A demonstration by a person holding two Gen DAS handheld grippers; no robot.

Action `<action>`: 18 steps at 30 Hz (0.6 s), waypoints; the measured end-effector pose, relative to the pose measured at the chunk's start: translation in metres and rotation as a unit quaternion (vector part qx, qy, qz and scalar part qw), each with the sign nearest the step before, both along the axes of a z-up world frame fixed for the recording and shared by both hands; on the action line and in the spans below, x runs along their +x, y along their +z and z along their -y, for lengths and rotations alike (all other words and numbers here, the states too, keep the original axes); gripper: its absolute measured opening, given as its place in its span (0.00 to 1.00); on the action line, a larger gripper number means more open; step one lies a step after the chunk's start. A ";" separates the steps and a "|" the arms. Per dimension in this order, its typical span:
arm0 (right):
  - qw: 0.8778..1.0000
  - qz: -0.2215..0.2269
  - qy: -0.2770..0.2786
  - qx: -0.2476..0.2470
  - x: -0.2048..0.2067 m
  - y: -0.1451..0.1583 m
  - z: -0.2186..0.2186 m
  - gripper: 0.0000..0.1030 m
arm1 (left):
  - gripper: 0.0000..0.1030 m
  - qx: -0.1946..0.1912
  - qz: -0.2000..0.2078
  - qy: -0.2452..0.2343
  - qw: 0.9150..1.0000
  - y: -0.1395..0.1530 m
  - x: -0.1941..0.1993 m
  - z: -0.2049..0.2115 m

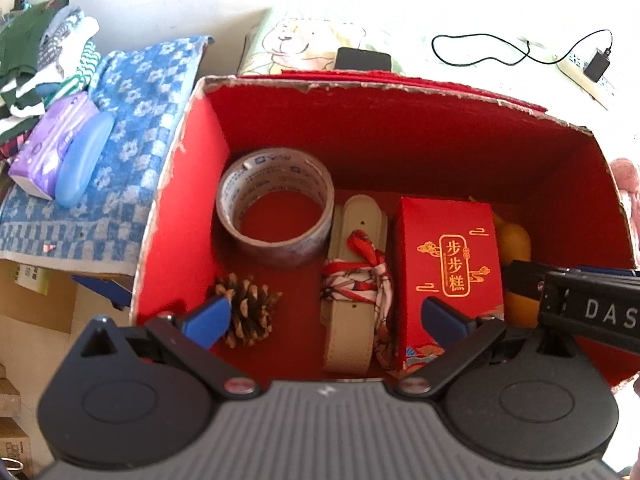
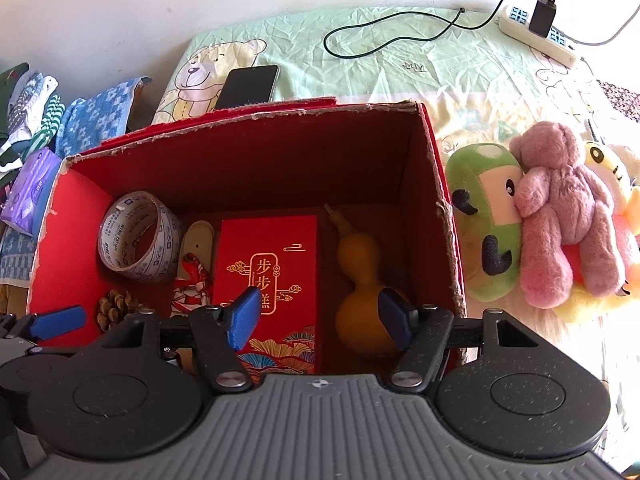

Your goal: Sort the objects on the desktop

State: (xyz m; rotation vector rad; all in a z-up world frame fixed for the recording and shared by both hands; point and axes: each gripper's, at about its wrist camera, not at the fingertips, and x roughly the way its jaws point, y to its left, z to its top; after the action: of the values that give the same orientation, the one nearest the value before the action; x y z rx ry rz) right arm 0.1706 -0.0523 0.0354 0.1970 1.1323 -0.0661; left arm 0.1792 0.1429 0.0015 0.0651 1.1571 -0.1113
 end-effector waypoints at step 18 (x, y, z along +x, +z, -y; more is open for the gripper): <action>1.000 0.006 0.004 0.008 0.000 0.000 0.006 0.45 | 0.98 0.039 -0.012 0.019 0.999 0.009 0.016 0.004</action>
State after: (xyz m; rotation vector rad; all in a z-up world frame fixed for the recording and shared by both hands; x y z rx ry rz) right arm 0.1704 -0.0580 0.0353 0.2083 1.1209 -0.0488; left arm 0.1948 0.1390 0.0101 0.1113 1.1864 -0.0325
